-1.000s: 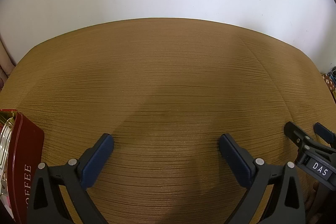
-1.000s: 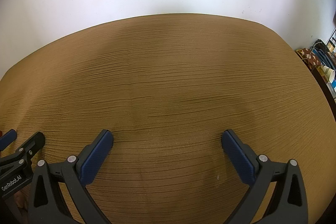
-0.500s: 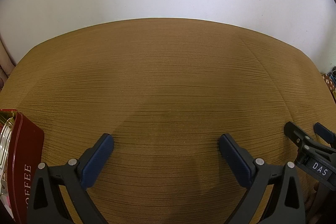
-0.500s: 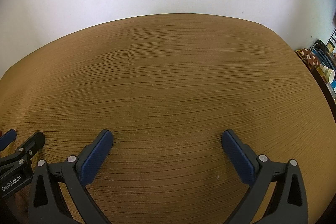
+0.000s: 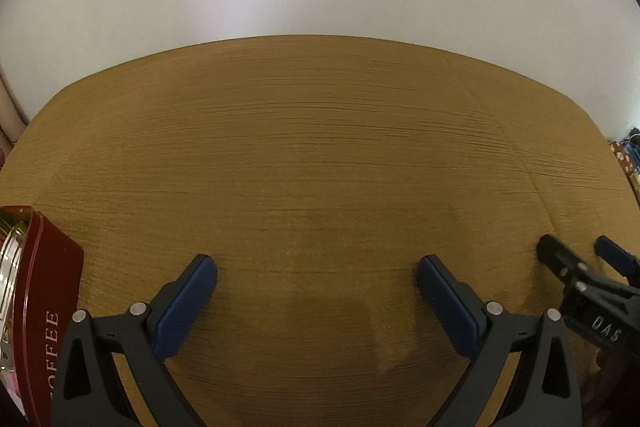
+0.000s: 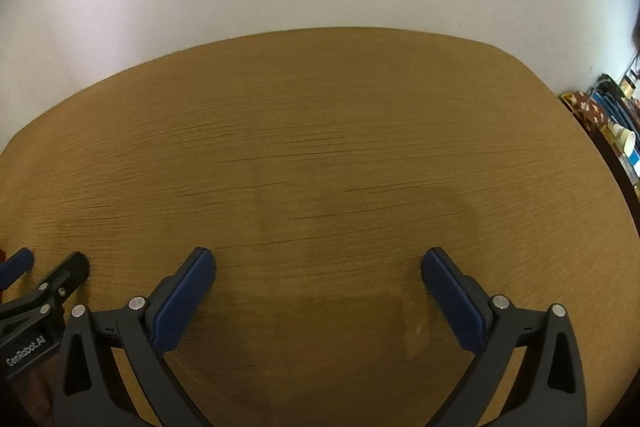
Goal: Organize rigid objects
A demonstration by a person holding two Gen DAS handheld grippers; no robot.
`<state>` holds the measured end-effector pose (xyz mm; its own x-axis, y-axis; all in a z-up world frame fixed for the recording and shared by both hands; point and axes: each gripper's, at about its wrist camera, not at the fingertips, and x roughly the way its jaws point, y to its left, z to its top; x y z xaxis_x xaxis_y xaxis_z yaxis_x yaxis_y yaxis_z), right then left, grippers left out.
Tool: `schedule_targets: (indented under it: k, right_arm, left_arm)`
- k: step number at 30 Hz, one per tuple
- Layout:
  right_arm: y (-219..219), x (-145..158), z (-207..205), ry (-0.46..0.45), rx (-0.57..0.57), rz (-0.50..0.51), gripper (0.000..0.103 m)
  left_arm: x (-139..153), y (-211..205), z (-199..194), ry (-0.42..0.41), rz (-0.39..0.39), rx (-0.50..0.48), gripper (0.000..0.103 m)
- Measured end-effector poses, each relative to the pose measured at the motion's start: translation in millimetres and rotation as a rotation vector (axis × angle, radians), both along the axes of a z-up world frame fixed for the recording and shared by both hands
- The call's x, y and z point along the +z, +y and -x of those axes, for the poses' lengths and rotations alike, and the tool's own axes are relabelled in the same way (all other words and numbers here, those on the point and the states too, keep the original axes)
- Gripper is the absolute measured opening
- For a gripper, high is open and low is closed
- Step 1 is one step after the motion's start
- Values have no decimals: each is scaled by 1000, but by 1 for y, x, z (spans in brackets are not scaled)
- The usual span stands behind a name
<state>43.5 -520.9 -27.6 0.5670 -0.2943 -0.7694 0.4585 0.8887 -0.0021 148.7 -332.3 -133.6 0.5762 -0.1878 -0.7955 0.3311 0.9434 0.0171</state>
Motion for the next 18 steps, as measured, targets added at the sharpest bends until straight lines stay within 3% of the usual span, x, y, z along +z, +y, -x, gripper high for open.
schedule_targets:
  k: [7, 11, 18]
  right_arm:
    - [29, 12, 5, -9, 70, 30, 103]
    - [26, 6, 12, 4, 78, -9, 103]
    - [18, 3, 16, 18, 69, -14, 103]
  left_arm:
    - [4, 12, 12, -33, -13, 29, 103]
    - [2, 18, 14, -3, 2, 10, 103]
    - [0, 13, 22, -11, -43, -14, 103]
